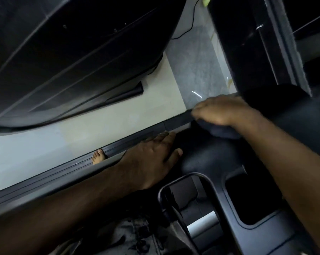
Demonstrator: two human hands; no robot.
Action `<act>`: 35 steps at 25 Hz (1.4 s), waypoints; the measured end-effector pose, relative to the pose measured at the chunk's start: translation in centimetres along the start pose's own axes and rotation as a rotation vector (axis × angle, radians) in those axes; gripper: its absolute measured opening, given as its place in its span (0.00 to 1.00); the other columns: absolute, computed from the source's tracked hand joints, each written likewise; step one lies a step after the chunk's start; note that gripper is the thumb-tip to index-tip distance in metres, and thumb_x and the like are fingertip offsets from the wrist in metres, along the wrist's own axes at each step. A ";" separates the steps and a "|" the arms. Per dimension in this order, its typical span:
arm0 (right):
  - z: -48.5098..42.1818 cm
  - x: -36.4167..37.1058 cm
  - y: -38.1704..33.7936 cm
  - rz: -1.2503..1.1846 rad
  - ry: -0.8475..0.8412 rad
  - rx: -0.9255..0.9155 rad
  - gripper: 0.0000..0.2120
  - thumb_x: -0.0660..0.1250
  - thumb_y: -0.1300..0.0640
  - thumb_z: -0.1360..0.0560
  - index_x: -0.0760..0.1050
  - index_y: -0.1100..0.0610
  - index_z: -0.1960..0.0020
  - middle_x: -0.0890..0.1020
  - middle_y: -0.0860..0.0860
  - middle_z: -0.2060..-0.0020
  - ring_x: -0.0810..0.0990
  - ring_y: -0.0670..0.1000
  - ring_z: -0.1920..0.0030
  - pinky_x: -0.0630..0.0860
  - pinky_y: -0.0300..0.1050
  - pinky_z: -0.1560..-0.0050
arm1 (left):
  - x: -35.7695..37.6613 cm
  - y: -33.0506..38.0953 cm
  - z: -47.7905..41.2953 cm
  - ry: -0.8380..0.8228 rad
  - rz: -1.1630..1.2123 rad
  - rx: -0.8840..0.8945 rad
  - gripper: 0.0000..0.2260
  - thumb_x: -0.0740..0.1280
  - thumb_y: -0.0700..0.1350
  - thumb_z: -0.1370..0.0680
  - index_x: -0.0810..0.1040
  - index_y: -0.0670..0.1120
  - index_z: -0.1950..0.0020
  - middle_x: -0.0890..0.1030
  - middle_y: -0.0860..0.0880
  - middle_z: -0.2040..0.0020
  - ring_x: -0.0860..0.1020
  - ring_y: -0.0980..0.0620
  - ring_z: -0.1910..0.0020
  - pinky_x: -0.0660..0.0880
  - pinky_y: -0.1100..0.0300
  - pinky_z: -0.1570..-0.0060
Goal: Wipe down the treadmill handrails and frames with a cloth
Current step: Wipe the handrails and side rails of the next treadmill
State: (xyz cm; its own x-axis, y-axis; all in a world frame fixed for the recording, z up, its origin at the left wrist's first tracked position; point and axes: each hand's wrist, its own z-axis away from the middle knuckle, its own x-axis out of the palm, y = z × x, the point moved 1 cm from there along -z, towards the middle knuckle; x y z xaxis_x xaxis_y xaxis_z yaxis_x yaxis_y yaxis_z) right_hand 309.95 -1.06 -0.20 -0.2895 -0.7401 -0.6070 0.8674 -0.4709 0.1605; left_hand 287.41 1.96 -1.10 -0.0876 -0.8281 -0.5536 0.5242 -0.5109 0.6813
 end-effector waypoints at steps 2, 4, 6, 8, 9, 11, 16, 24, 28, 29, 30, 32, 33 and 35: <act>-1.2 -0.9 2.0 0.056 0.010 0.213 0.27 0.49 0.34 0.25 0.75 0.43 0.35 0.77 0.52 0.35 0.71 0.58 0.36 0.67 0.61 0.36 | -0.2 0.4 -0.6 -0.006 -0.001 0.003 0.28 0.51 0.58 0.17 0.56 0.47 0.21 0.60 0.48 0.21 0.60 0.51 0.24 0.56 0.59 0.26; 0.5 0.8 1.3 0.118 0.089 0.043 0.25 0.49 0.36 0.23 0.73 0.41 0.32 0.75 0.50 0.33 0.70 0.58 0.33 0.65 0.61 0.35 | -0.3 0.9 -1.4 -0.023 -0.008 0.019 0.28 0.52 0.58 0.17 0.55 0.46 0.21 0.60 0.47 0.21 0.60 0.50 0.24 0.55 0.60 0.26; 1.5 1.1 1.1 0.053 0.099 -0.066 0.24 0.51 0.35 0.23 0.73 0.38 0.33 0.75 0.47 0.32 0.71 0.56 0.33 0.66 0.59 0.34 | 0.0 1.3 -2.1 -0.021 0.000 0.033 0.28 0.52 0.58 0.17 0.55 0.46 0.21 0.60 0.46 0.21 0.60 0.49 0.23 0.56 0.58 0.26; -0.5 -0.9 3.8 0.003 0.058 0.169 0.25 0.51 0.34 0.24 0.76 0.41 0.35 0.76 0.50 0.33 0.72 0.59 0.34 0.67 0.60 0.33 | 0.2 1.8 -2.8 -0.014 0.003 0.042 0.28 0.53 0.58 0.17 0.55 0.46 0.21 0.60 0.46 0.21 0.60 0.49 0.23 0.57 0.57 0.25; -1.1 -1.3 4.4 0.031 0.062 0.275 0.27 0.51 0.35 0.24 0.76 0.44 0.34 0.76 0.52 0.34 0.71 0.60 0.34 0.66 0.61 0.33 | 0.2 2.1 -3.0 -0.007 -0.008 0.045 0.28 0.53 0.58 0.18 0.55 0.46 0.21 0.60 0.46 0.21 0.60 0.49 0.23 0.57 0.57 0.26; -0.5 0.1 3.7 0.116 0.109 0.143 0.26 0.51 0.35 0.24 0.74 0.43 0.32 0.75 0.52 0.33 0.71 0.59 0.34 0.66 0.60 0.34 | 0.0 2.6 -3.5 -0.007 -0.026 0.054 0.28 0.53 0.58 0.17 0.55 0.46 0.21 0.60 0.47 0.21 0.60 0.50 0.24 0.56 0.59 0.27; -2.6 -2.0 6.4 -0.009 0.047 0.323 0.27 0.54 0.36 0.25 0.76 0.46 0.34 0.76 0.53 0.33 0.72 0.59 0.34 0.67 0.57 0.34 | 0.1 3.8 -5.2 0.010 0.020 0.095 0.28 0.55 0.56 0.17 0.55 0.45 0.21 0.60 0.47 0.21 0.58 0.52 0.23 0.53 0.63 0.28; -2.8 -1.6 8.0 0.021 0.073 0.371 0.28 0.54 0.36 0.25 0.77 0.49 0.34 0.76 0.55 0.33 0.70 0.61 0.33 0.65 0.60 0.33 | -0.1 4.9 -7.9 -0.041 0.044 0.123 0.27 0.55 0.56 0.17 0.58 0.46 0.22 0.63 0.48 0.23 0.63 0.52 0.25 0.56 0.64 0.31; -1.4 0.6 7.2 0.095 0.214 0.227 0.25 0.53 0.38 0.24 0.76 0.45 0.34 0.77 0.54 0.35 0.72 0.60 0.34 0.67 0.59 0.37 | -0.5 5.2 -9.6 -0.049 0.060 0.131 0.22 0.56 0.55 0.18 0.66 0.46 0.26 0.71 0.47 0.28 0.70 0.47 0.30 0.66 0.58 0.34; -2.2 -0.2 8.8 0.061 0.218 0.275 0.25 0.54 0.38 0.24 0.77 0.46 0.34 0.77 0.54 0.35 0.72 0.60 0.35 0.67 0.58 0.37 | -0.2 5.3 -10.0 -0.050 0.070 0.124 0.22 0.56 0.55 0.18 0.67 0.46 0.27 0.72 0.45 0.29 0.71 0.46 0.31 0.67 0.56 0.34; -2.5 -1.2 10.4 0.023 0.195 0.405 0.26 0.54 0.39 0.24 0.77 0.48 0.33 0.76 0.55 0.35 0.71 0.61 0.35 0.67 0.59 0.36 | 0.0 5.7 -10.1 -0.058 0.067 0.117 0.22 0.56 0.55 0.18 0.67 0.45 0.27 0.73 0.44 0.29 0.72 0.45 0.32 0.68 0.54 0.34; -2.7 -1.5 11.7 -0.001 0.205 0.562 0.27 0.53 0.41 0.24 0.75 0.52 0.32 0.75 0.56 0.35 0.69 0.62 0.34 0.65 0.60 0.36 | -0.1 6.3 -10.5 -0.062 0.038 0.119 0.23 0.57 0.55 0.17 0.67 0.43 0.27 0.73 0.43 0.29 0.72 0.44 0.32 0.67 0.55 0.34; -2.5 -0.8 11.1 0.017 0.248 0.507 0.27 0.53 0.40 0.23 0.75 0.52 0.32 0.75 0.56 0.35 0.69 0.61 0.35 0.64 0.60 0.36 | -0.3 6.5 -10.7 -0.074 0.036 0.122 0.22 0.57 0.54 0.17 0.68 0.43 0.28 0.73 0.42 0.30 0.71 0.44 0.32 0.67 0.56 0.34; -1.5 1.0 9.4 0.029 0.347 0.392 0.26 0.53 0.39 0.23 0.77 0.50 0.34 0.77 0.54 0.36 0.72 0.60 0.36 0.66 0.58 0.38 | -0.3 6.9 -11.3 -0.073 0.056 0.138 0.21 0.57 0.53 0.17 0.68 0.41 0.29 0.73 0.42 0.30 0.71 0.45 0.31 0.67 0.56 0.35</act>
State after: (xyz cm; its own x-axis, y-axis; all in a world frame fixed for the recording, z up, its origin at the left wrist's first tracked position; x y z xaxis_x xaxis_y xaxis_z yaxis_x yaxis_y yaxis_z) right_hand 318.40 -5.57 -0.46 -0.0591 -0.5844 -0.8093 0.6370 -0.6463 0.4202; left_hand 300.61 1.34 -1.63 -0.1253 -0.8682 -0.4802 0.4092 -0.4861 0.7721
